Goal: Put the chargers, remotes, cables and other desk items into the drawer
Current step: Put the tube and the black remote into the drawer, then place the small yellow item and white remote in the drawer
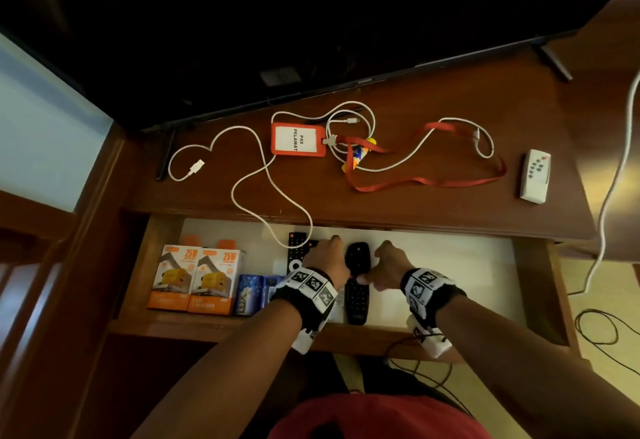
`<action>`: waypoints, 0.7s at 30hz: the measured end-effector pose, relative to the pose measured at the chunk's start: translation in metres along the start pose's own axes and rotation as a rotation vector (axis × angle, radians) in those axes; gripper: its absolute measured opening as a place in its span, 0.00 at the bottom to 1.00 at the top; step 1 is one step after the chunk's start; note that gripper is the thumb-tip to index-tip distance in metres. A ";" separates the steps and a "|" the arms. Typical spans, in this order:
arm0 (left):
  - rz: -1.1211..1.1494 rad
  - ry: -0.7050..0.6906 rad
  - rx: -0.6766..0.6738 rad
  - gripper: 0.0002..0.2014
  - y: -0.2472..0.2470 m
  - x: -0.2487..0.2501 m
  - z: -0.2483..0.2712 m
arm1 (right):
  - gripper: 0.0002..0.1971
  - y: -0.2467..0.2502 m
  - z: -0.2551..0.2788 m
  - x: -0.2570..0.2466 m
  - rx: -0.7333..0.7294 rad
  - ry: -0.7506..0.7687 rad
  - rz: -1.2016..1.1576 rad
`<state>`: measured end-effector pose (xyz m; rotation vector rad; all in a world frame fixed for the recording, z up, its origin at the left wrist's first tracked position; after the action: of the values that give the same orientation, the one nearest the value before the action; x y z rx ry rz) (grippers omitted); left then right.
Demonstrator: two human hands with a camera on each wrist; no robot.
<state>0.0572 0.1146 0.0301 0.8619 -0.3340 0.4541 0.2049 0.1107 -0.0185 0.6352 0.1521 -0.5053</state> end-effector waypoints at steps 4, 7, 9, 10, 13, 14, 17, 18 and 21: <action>0.190 -0.155 0.203 0.06 0.046 0.049 0.009 | 0.11 0.054 0.033 -0.006 0.131 0.098 -0.111; 0.293 -0.325 0.361 0.08 0.090 0.092 0.003 | 0.12 0.112 0.063 0.000 0.281 0.144 -0.194; 0.259 -0.416 0.452 0.09 0.110 0.118 -0.008 | 0.13 0.156 0.079 0.010 0.474 0.132 -0.133; 0.204 -0.440 0.489 0.09 0.114 0.126 -0.017 | 0.14 0.177 0.082 0.017 0.575 0.108 -0.077; -0.048 -0.407 0.563 0.11 0.111 0.138 -0.045 | 0.08 0.232 0.078 0.044 0.851 0.006 0.111; -0.132 -0.365 0.567 0.13 0.108 0.137 -0.052 | 0.10 0.246 0.072 0.053 0.901 -0.043 0.108; -0.311 -0.257 0.564 0.15 0.100 0.134 -0.069 | 0.28 0.266 0.050 0.080 0.837 -0.262 0.034; -0.336 -0.244 0.559 0.15 0.099 0.134 -0.072 | 0.32 0.268 0.045 0.087 0.798 -0.324 0.030; -0.358 -0.223 0.544 0.15 0.102 0.138 -0.078 | 0.36 0.270 0.031 0.101 0.715 -0.417 0.013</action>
<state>0.1306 0.2675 0.1112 1.4793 -0.2535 0.1080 0.4254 0.2368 0.1202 1.2057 -0.4489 -0.6720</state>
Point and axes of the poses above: each hand's wrist, its own z-axis away from the middle knuckle, its own y-axis out of the back of the hand, x = y × z, the point moved 4 cm from there along -z, towards the middle knuckle, and after that the axes turned 15 degrees about z, right-handed, at the moved point
